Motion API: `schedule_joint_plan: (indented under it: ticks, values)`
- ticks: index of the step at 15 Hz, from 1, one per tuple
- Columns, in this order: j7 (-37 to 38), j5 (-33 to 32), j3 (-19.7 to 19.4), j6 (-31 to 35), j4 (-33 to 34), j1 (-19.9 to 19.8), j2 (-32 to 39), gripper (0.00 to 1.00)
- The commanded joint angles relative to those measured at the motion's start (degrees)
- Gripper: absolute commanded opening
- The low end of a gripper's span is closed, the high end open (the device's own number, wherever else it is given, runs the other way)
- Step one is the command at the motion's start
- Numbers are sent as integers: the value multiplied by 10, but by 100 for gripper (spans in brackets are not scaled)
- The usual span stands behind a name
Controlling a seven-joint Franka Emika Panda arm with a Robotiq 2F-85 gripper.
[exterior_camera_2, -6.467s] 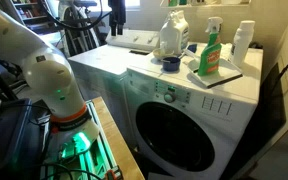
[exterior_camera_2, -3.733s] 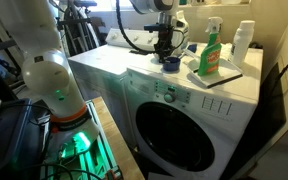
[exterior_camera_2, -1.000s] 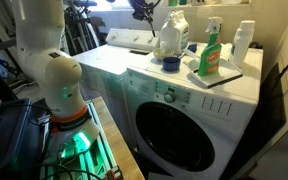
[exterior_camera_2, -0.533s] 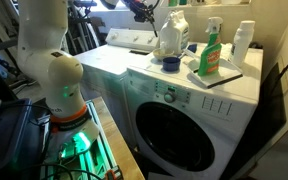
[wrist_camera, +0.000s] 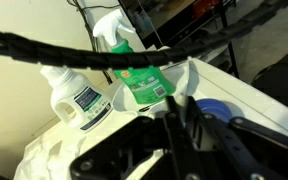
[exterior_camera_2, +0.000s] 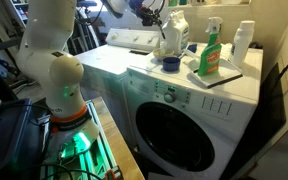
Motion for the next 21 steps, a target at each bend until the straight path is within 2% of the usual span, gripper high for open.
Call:
schedule_joint_plan:
  ticks: [1,16,18,21]
  values:
    - [-23,-18,-12,-4,33,9,36,3]
    - [-107,-16,-22,-14,70,25,79,3]
    - [-105,-13,-24,-12,73,24,86,40]
    - [-104,-12,-26,-11,73,24,88,60]
